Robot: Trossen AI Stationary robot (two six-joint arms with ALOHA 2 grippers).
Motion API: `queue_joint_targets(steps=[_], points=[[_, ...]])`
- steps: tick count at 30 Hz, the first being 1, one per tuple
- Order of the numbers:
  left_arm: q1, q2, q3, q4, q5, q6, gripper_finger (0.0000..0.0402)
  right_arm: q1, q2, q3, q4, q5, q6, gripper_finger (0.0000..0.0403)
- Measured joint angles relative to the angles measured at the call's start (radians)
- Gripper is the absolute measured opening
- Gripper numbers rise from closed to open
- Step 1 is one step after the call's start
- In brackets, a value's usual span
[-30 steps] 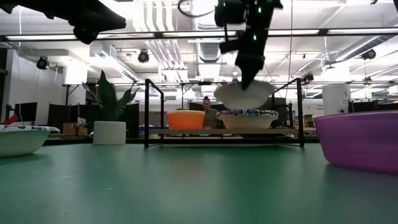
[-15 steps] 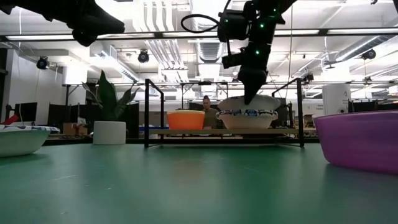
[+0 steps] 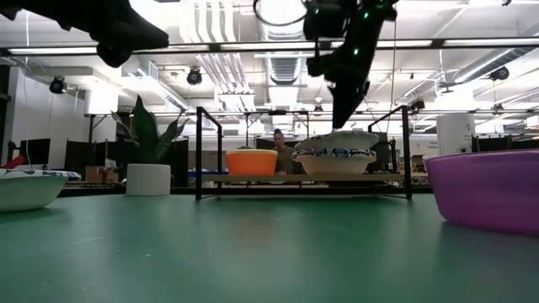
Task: Place and stack bowls onto a shelf
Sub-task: Stack the white patterned bowl on top of the white patterned bowl on the shelf, then stack the green bowl on top of the yellow bowl on the shelf
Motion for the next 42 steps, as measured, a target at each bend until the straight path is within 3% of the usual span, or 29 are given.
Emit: queue_joint_targets(steps=[6, 17, 25, 30, 42], points=[[0.000, 0.056, 0.000, -0.006, 0.000, -0.078, 0.0057, 0.005, -0.094, -0.069, 0.192, 0.093, -0.002, 0.0197], [-0.002, 0.121, 0.000, 0.025, 0.000, -0.113, 0.0057, -0.067, -0.191, -0.400, 0.535, 0.056, -0.038, 0.0016], [-0.004, 0.118, 0.000, 0.061, 0.004, -0.128, 0.0057, -0.065, -0.239, -0.414, 0.572, 0.046, -0.032, 0.0013], [-0.007, 0.125, 0.000, 0.060, 0.077, -0.227, 0.0057, -0.039, -0.333, -0.413, 0.577, -0.014, -0.030, 0.0013], [-0.047, 0.258, 0.002, 0.052, 0.161, -0.536, 0.0039, 0.209, -0.552, -0.561, 0.624, -0.037, 0.058, 0.0013]])
